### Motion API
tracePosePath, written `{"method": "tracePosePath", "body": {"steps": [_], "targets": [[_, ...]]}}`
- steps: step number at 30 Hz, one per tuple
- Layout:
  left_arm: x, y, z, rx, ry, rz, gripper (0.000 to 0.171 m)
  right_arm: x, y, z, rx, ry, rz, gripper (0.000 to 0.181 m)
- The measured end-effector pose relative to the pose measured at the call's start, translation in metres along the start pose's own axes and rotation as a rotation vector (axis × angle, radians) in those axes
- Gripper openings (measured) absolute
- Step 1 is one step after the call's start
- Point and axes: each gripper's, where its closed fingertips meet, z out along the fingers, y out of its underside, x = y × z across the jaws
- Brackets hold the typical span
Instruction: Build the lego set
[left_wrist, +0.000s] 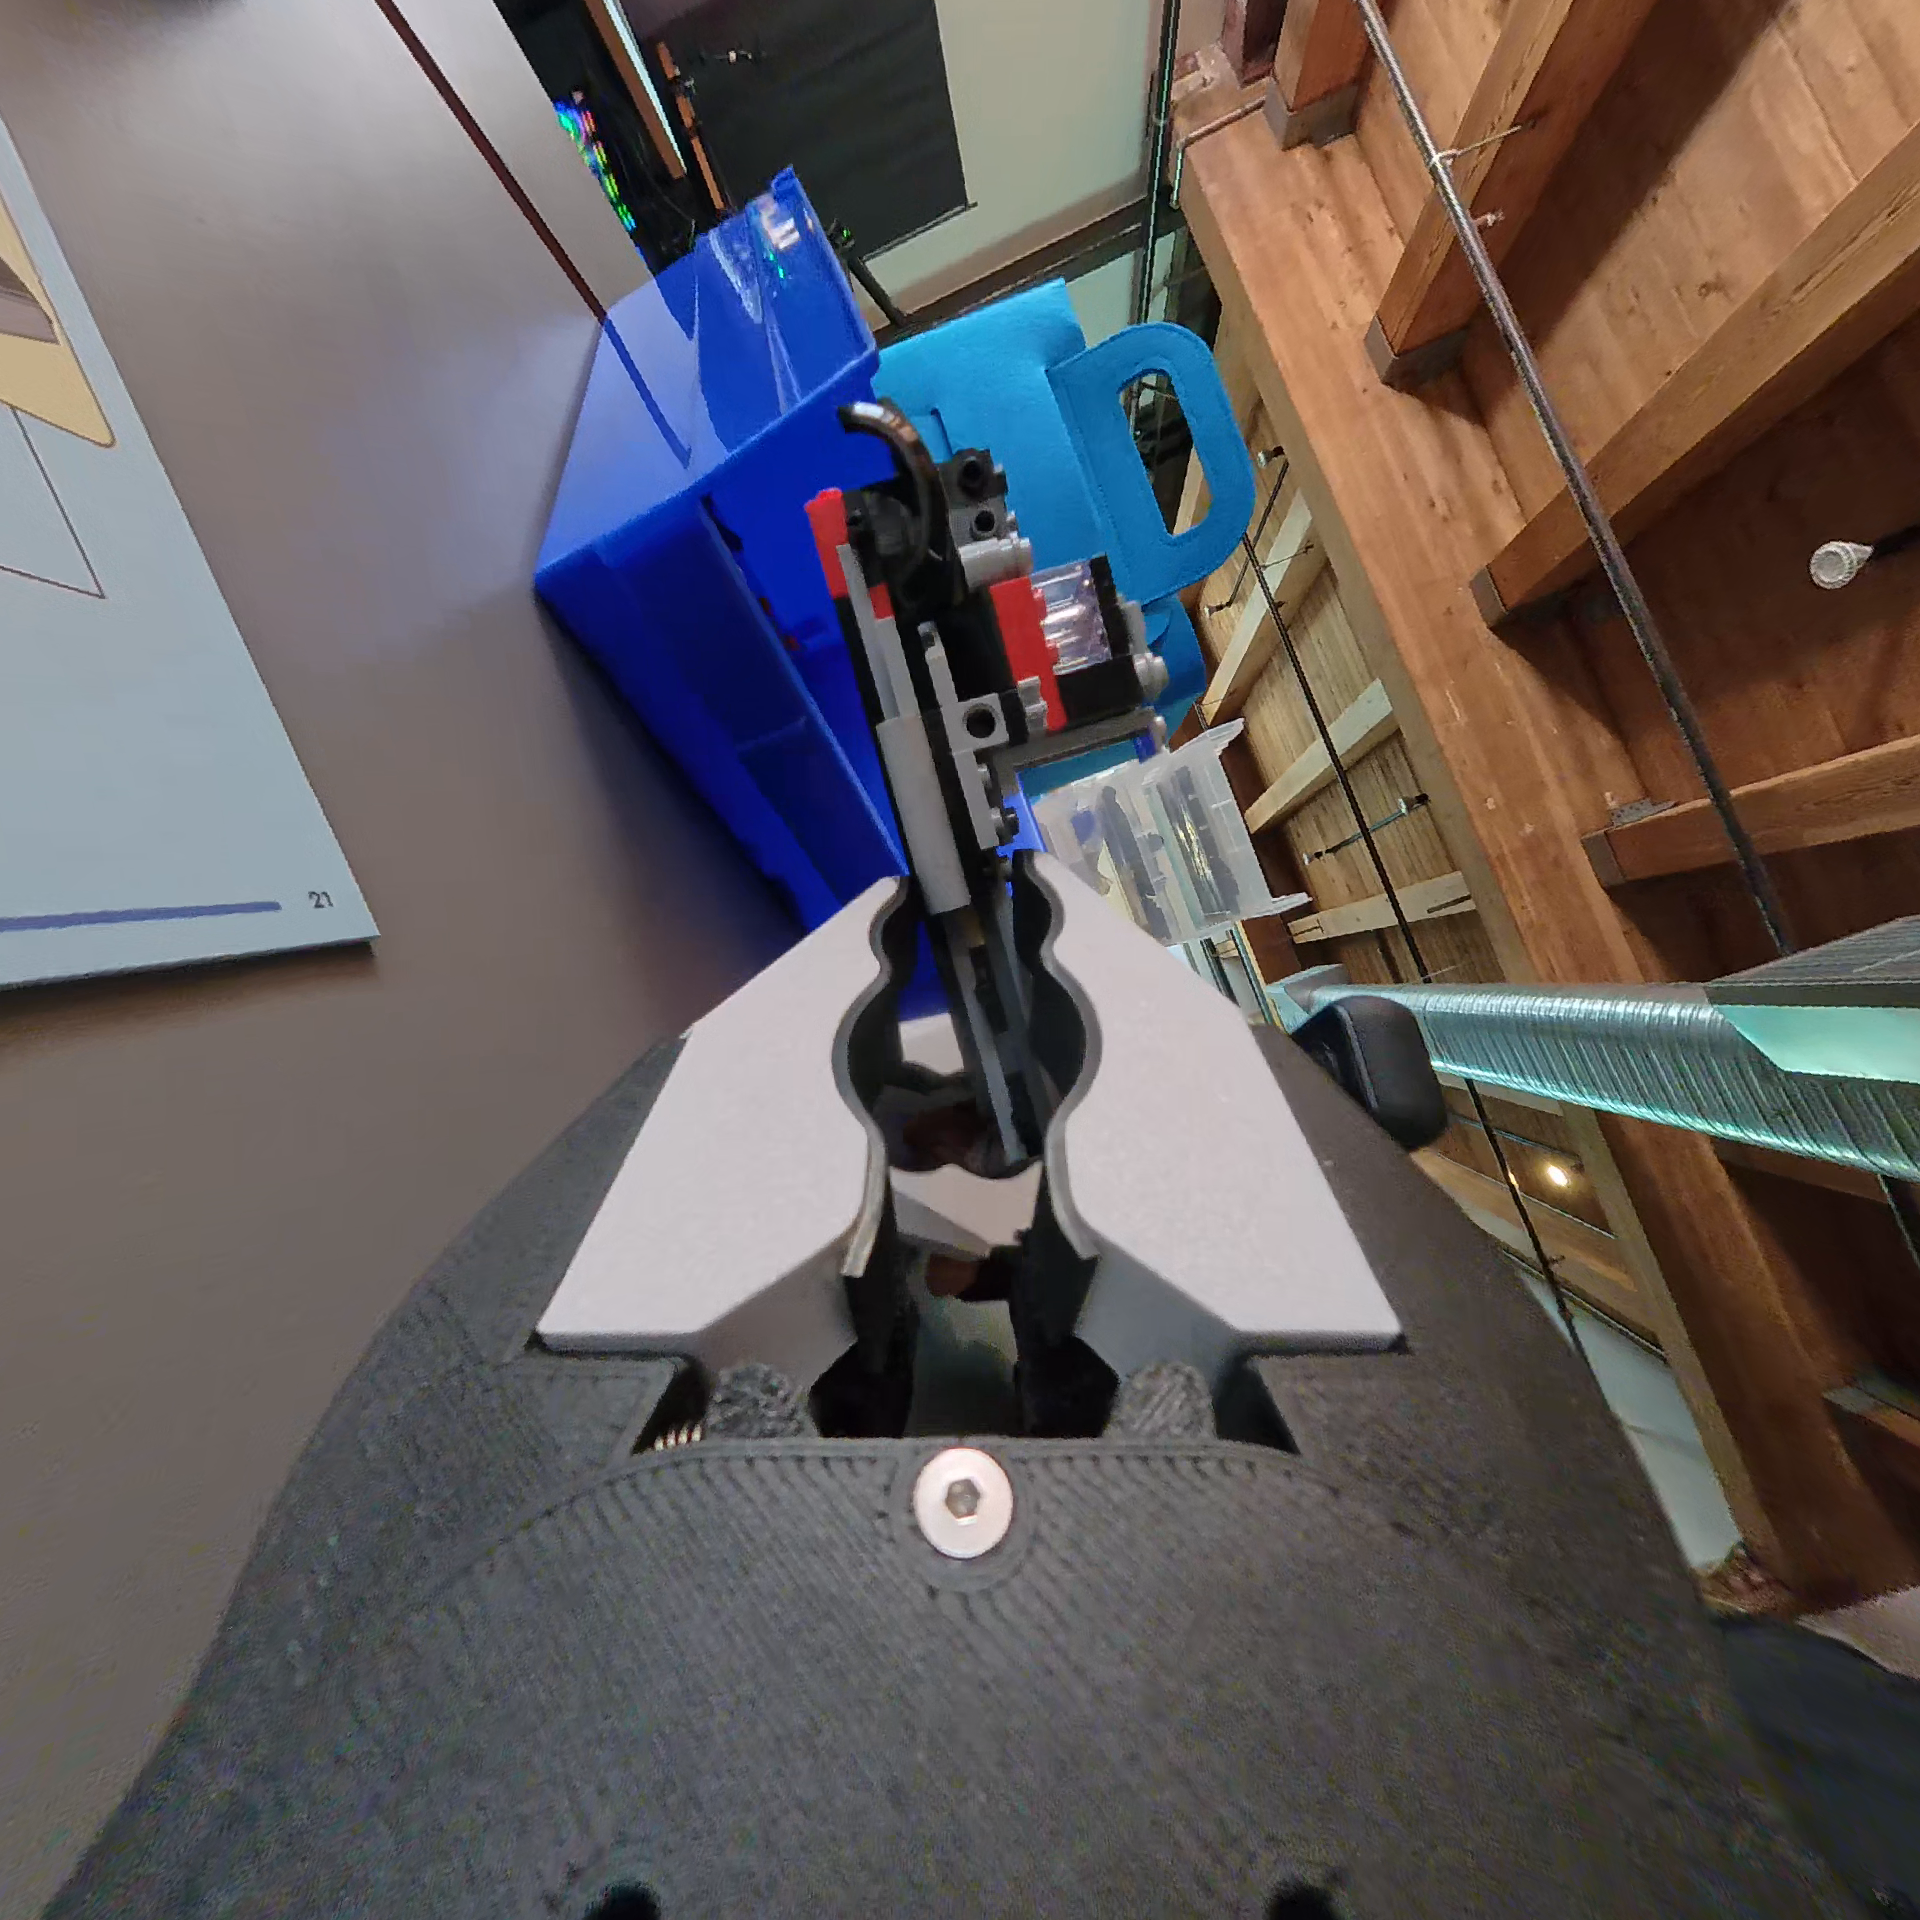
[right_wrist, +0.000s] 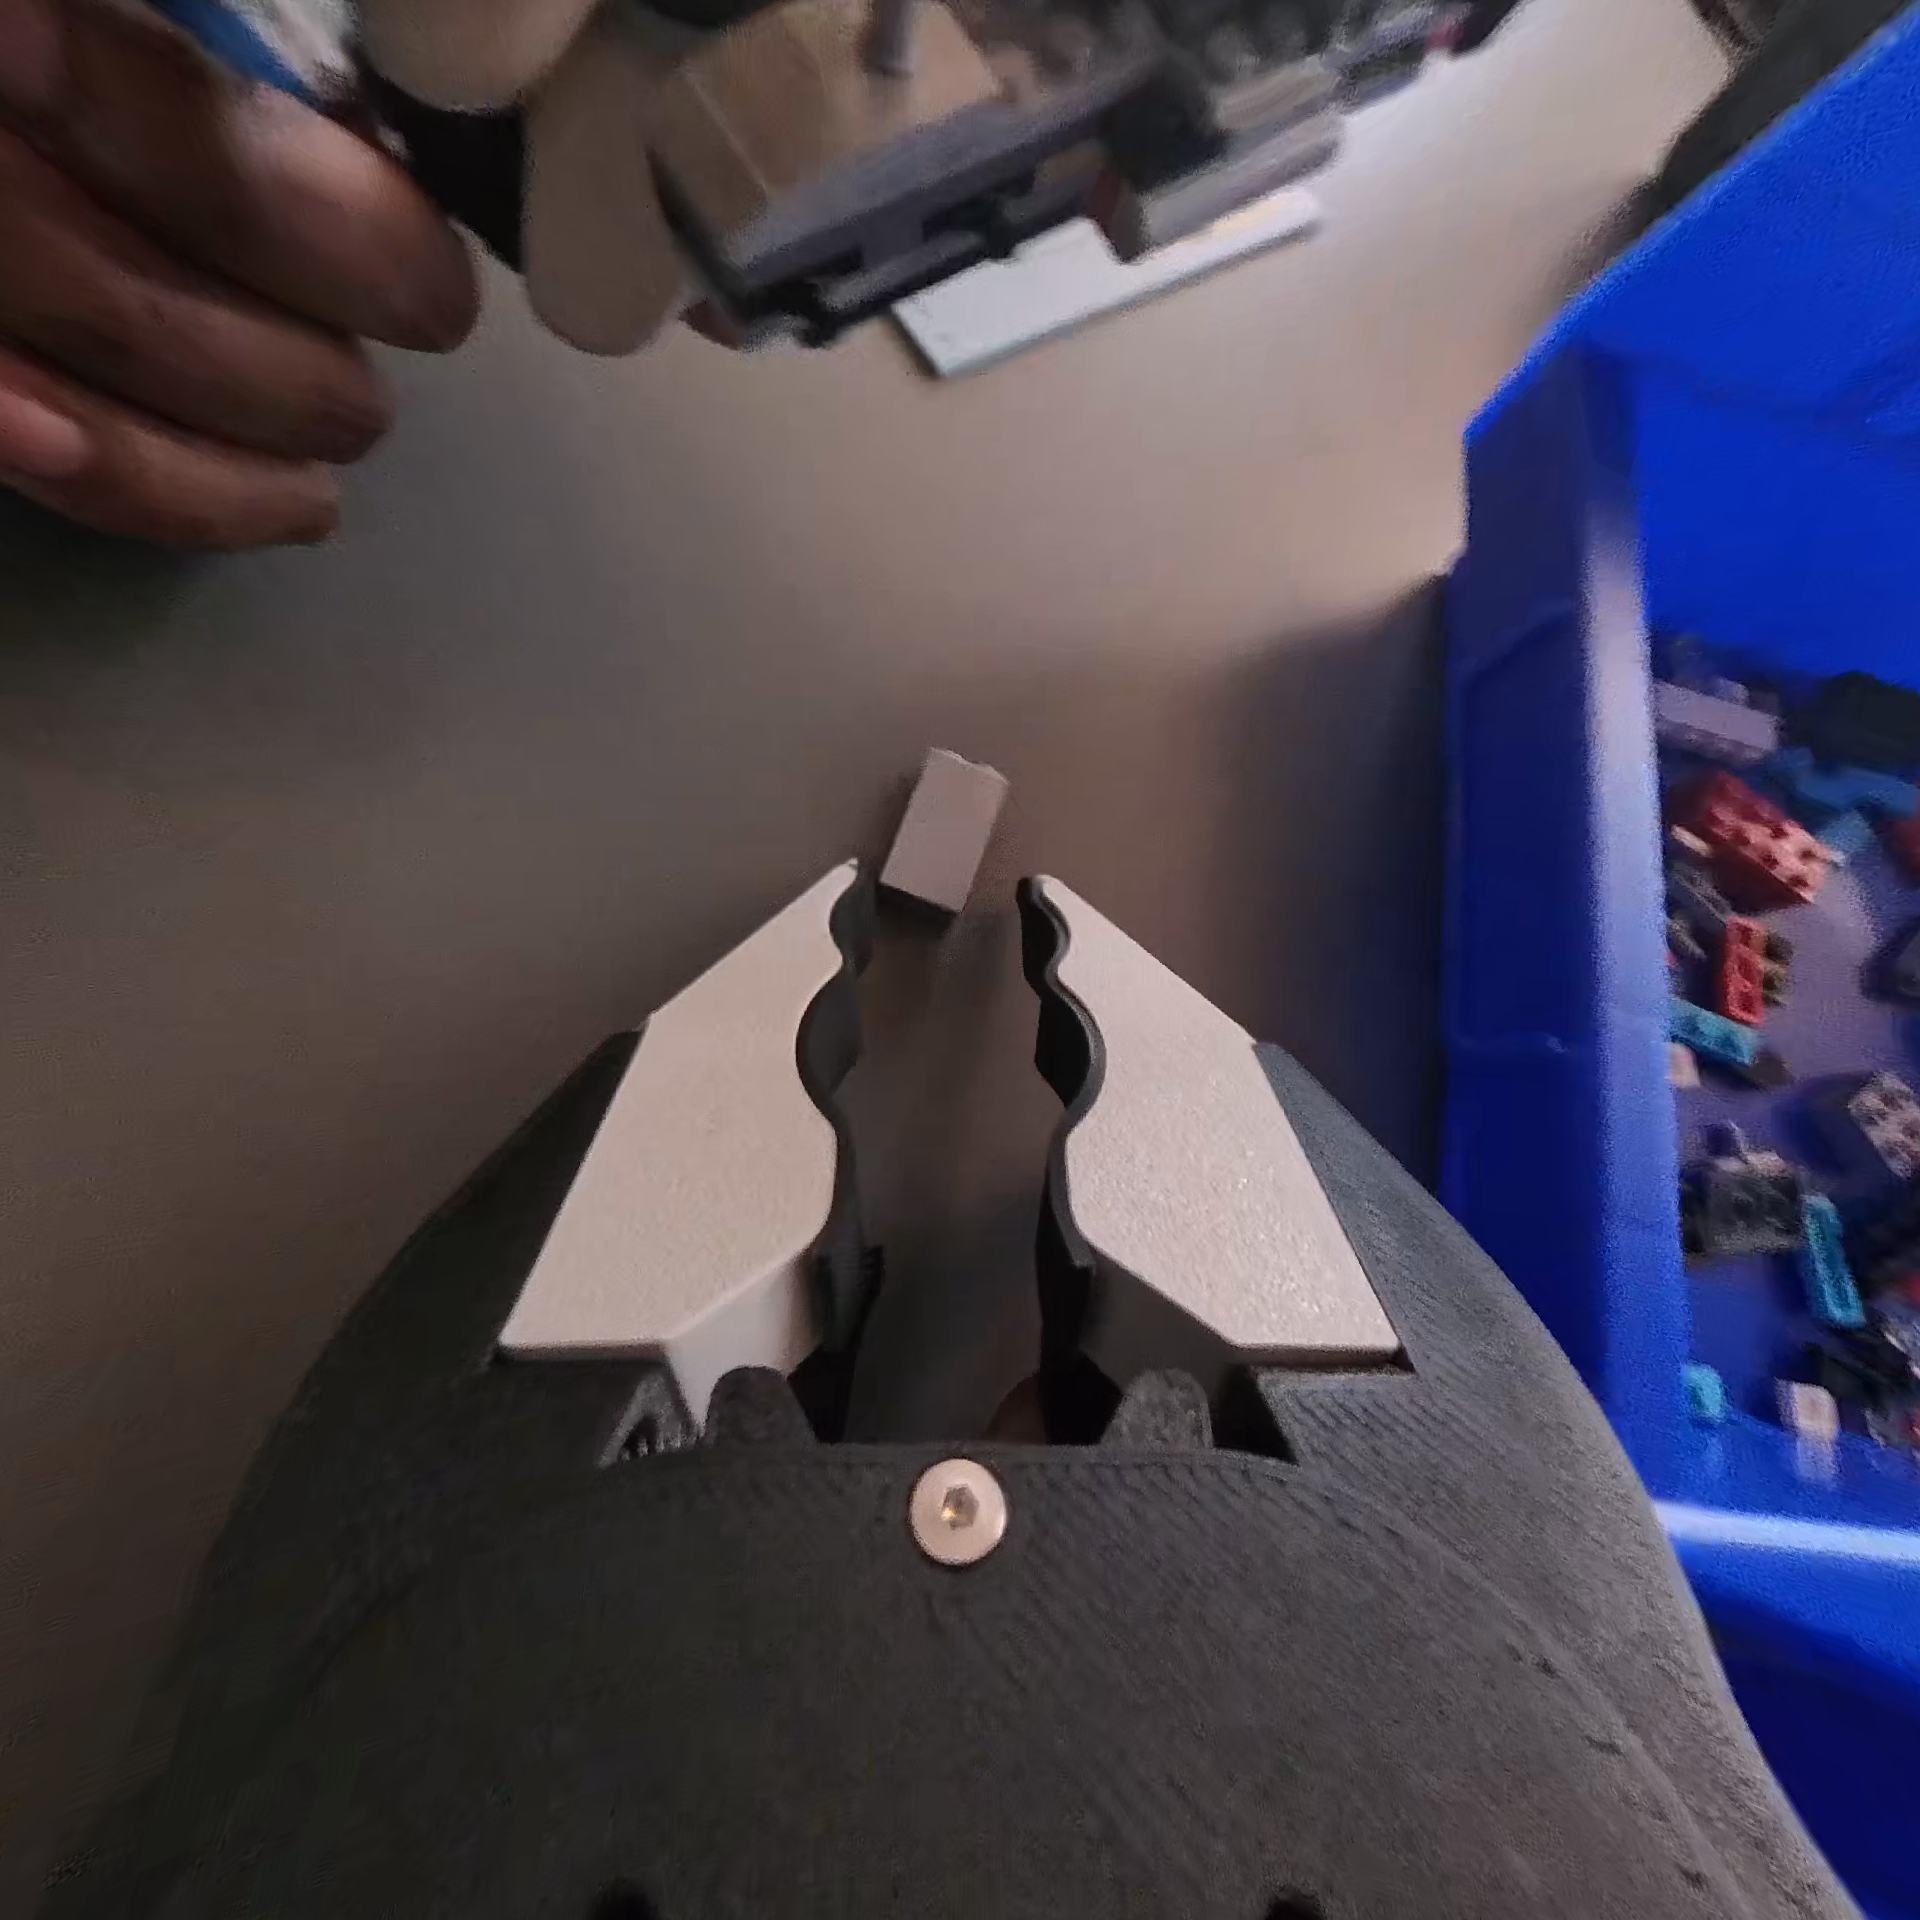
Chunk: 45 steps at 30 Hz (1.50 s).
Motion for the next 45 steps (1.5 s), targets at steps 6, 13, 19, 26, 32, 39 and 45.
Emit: {"method": "tracePosePath", "body": {"steps": [6, 13, 19, 26, 32, 39, 45], "targets": [[0.004, 0.008, 0.007, -0.055, 0.030, -0.010, 0.019, 0.035, 0.011, -0.009, -0.012, 0.201, 0.050, 0.031], [0.010, 0.005, -0.006, -0.021, 0.070, -0.005, 0.019, 0.015, -0.003, -0.006, 0.015, 0.203, 0.060, 0.032], [0.012, 0.008, -0.012, -0.021, 0.072, -0.003, 0.019, 0.012, -0.010, 0.006, -0.018, 0.236, 0.107, 0.039], [0.014, 0.011, -0.014, -0.034, 0.081, -0.010, 0.019, 0.003, -0.015, 0.015, -0.030, 0.181, 0.051, 0.032], [0.014, 0.012, -0.014, -0.039, 0.081, -0.012, 0.019, -0.010, -0.019, 0.016, -0.005, 0.095, -0.004, 0.032], [0.014, 0.011, -0.014, -0.038, 0.090, -0.032, 0.019, -0.031, -0.022, 0.013, 0.037, -0.020, -0.102, 0.029], [0.013, 0.010, -0.014, -0.042, 0.096, -0.046, 0.018, -0.041, -0.022, 0.009, 0.054, -0.101, -0.109, 0.029]]}}
